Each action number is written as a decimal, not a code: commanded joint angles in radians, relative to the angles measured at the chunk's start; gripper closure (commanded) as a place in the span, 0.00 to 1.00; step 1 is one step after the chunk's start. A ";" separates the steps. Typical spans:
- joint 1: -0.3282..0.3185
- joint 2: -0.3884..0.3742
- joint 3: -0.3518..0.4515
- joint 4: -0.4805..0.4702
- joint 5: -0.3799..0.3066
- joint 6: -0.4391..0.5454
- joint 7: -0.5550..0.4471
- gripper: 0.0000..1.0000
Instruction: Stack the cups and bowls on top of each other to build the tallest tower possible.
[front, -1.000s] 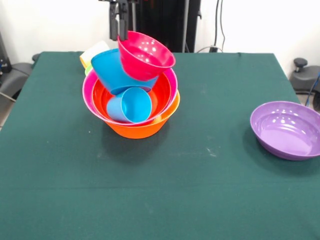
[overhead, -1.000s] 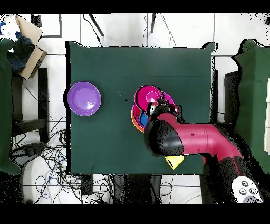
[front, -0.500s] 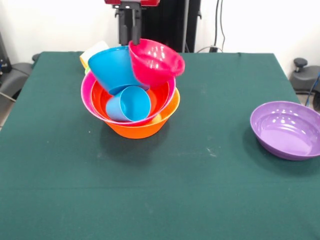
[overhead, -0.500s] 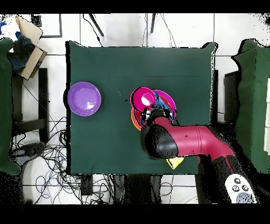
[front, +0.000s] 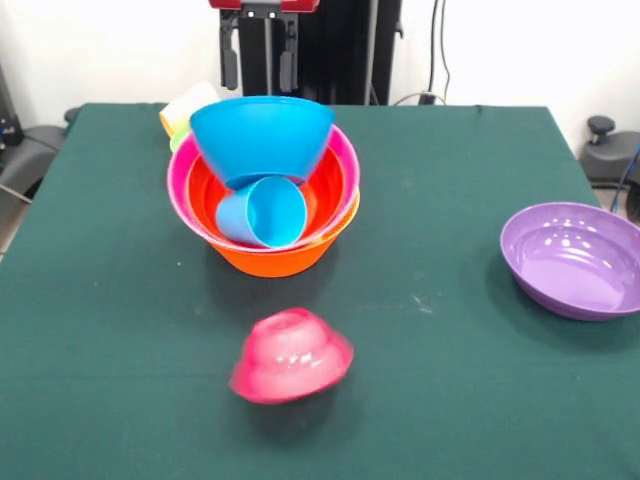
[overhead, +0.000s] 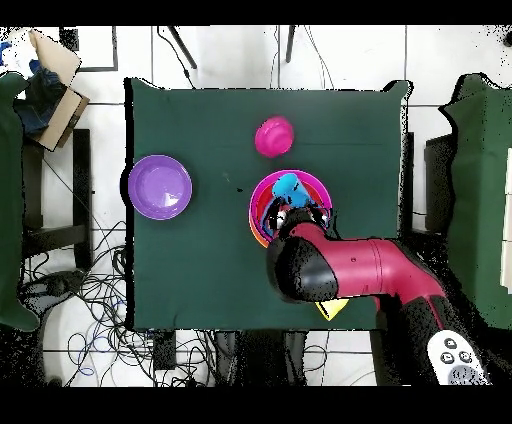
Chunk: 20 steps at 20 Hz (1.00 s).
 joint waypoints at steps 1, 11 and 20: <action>0.025 0.021 0.035 0.044 -0.033 0.011 -0.001 0.00; 0.061 0.017 0.013 0.031 -0.033 0.018 0.018 0.00; 0.095 0.017 -0.009 0.009 -0.035 0.039 0.023 0.00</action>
